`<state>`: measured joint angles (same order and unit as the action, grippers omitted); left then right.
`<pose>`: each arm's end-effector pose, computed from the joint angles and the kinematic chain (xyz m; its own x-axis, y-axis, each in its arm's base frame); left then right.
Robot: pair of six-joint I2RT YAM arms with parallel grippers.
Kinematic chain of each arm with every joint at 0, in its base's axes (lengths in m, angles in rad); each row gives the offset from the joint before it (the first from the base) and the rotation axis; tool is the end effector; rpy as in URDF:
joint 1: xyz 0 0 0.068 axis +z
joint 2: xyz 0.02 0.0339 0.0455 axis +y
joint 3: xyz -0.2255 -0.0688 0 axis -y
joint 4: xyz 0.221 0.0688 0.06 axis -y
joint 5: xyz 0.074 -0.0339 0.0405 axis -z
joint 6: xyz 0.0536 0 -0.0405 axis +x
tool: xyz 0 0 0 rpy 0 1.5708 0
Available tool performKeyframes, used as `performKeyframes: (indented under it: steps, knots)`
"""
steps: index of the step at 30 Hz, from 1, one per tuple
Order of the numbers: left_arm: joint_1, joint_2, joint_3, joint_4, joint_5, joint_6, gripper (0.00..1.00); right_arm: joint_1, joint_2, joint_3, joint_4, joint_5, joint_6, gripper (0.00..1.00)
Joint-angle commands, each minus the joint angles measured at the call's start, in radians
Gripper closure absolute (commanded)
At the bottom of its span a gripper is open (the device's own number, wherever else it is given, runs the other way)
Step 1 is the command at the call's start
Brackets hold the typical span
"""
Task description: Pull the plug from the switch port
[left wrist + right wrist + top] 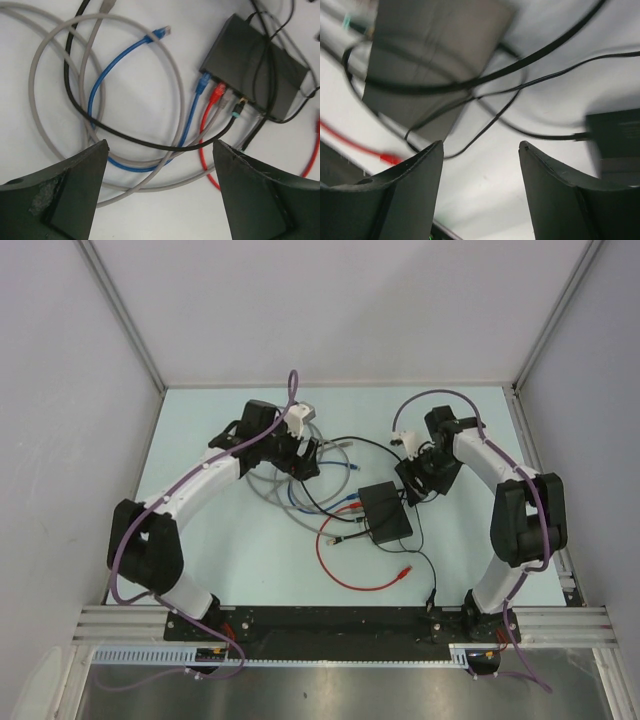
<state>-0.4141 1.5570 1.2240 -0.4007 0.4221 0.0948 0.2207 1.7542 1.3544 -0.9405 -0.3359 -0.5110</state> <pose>0.2993 -0.1556 0.2411 -0.5492 0.3357 -0.7653 0.7007 0.6840 -0.2028 0.3050 0.0865 0.1832 -0.6916 -0.6284 -0.3562 -0.7089 0.6849 0.1682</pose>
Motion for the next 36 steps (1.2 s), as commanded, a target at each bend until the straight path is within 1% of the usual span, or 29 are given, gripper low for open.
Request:
performKeyframes:
  steps: [1,2,4,6,10,12,14,20,23,26,30,32,35,36]
  knots:
    - [0.001,0.034,0.042,-0.053,-0.081,0.06,0.1,-0.012,-0.059,-0.034,-0.174,-0.164,-0.247,0.33]
    - [0.001,0.035,0.043,-0.058,-0.086,0.077,0.1,-0.009,-0.055,-0.034,-0.21,-0.188,-0.26,0.33]
    - [0.001,0.034,0.034,-0.056,-0.094,0.083,0.1,0.008,-0.038,-0.041,-0.227,-0.193,-0.284,0.33]
    - [0.001,0.034,0.026,-0.04,-0.103,0.063,0.1,0.017,-0.021,-0.047,-0.215,-0.172,-0.278,0.34]
    - [0.001,0.009,0.008,-0.024,-0.111,0.042,0.1,0.023,0.01,-0.067,-0.17,-0.195,-0.238,0.35]
    - [0.001,-0.021,0.002,-0.026,-0.132,0.054,0.09,0.054,0.028,-0.078,-0.139,-0.175,-0.225,0.35]
    - [0.003,-0.058,-0.003,-0.035,-0.158,0.071,0.09,0.092,0.074,-0.086,-0.095,-0.112,-0.175,0.35]
    - [0.006,-0.127,-0.026,-0.046,-0.195,0.095,0.07,0.117,0.142,-0.084,-0.058,-0.041,-0.087,0.36]
    - [0.008,-0.155,-0.041,-0.055,-0.195,0.112,0.07,0.137,0.152,-0.083,-0.069,-0.058,-0.077,0.36]
    - [0.008,-0.173,-0.052,-0.07,-0.204,0.134,0.07,0.189,0.149,-0.084,-0.069,-0.09,-0.081,0.37]
    - [0.009,-0.19,-0.072,-0.078,-0.21,0.158,0.07,0.297,0.145,-0.067,-0.057,-0.129,-0.104,0.36]
    - [0.009,-0.189,-0.077,-0.078,-0.206,0.16,0.07,0.31,0.148,-0.052,-0.052,-0.149,-0.132,0.36]
    - [0.009,-0.175,-0.07,-0.086,-0.198,0.166,0.07,0.315,0.178,0.014,-0.07,-0.225,-0.167,0.35]
    - [0.009,-0.17,-0.069,-0.084,-0.197,0.174,0.07,0.312,0.201,0.037,-0.083,-0.273,-0.167,0.35]
